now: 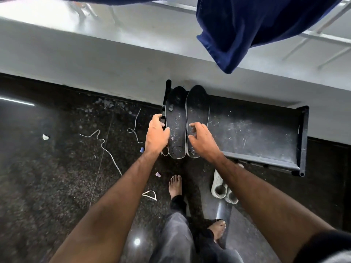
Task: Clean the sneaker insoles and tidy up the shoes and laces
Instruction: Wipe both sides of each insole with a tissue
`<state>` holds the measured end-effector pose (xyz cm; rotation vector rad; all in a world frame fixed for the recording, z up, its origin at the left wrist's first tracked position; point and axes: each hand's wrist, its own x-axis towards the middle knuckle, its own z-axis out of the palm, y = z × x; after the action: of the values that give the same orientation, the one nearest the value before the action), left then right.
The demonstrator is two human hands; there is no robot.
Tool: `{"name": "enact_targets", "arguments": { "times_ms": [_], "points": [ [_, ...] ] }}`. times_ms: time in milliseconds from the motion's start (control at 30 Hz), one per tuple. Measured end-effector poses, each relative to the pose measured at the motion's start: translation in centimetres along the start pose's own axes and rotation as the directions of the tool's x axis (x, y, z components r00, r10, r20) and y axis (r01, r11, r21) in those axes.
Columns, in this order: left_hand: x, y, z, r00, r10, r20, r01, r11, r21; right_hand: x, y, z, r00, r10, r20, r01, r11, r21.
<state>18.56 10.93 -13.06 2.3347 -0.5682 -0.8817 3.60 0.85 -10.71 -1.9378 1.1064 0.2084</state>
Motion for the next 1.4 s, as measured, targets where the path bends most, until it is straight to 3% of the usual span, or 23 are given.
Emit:
{"name": "enact_targets", "arguments": {
  "times_ms": [133,300,533,733,1000,1267,1400],
  "points": [
    [0.0,0.5,0.3,1.000,0.007,0.004,-0.007,0.999,0.038,0.2,-0.1,-0.2,1.000,-0.008,-0.016,0.008,1.000,0.024],
    [0.3,0.5,0.7,1.000,-0.006,-0.010,0.006,0.999,-0.035,0.2,-0.3,-0.7,0.999,-0.024,-0.037,0.026,0.997,0.070],
    [0.7,-1.0,-0.6,0.986,-0.167,0.023,0.168,0.966,-0.195,-0.5,0.0,-1.1,0.998,-0.019,-0.052,0.025,0.994,0.108],
    [-1.1,-2.4,-2.5,0.974,-0.215,0.077,0.228,0.921,-0.314,-1.3,-0.6,-0.4,0.999,0.043,0.005,-0.043,0.985,0.169],
    [-6.7,-1.7,-3.7,0.982,-0.105,0.154,0.172,0.827,-0.535,-3.8,-1.5,0.7,0.985,0.108,0.136,-0.158,0.883,0.442],
    [-15.0,3.7,0.9,0.966,0.028,0.257,0.140,0.778,-0.612,-11.7,3.9,-4.6,0.993,0.071,0.091,-0.112,0.805,0.583],
    [-20.6,8.2,6.5,0.913,0.032,0.406,0.310,0.592,-0.744,-18.1,9.5,-9.3,0.996,0.072,0.058,-0.092,0.752,0.653]
  ]
}}
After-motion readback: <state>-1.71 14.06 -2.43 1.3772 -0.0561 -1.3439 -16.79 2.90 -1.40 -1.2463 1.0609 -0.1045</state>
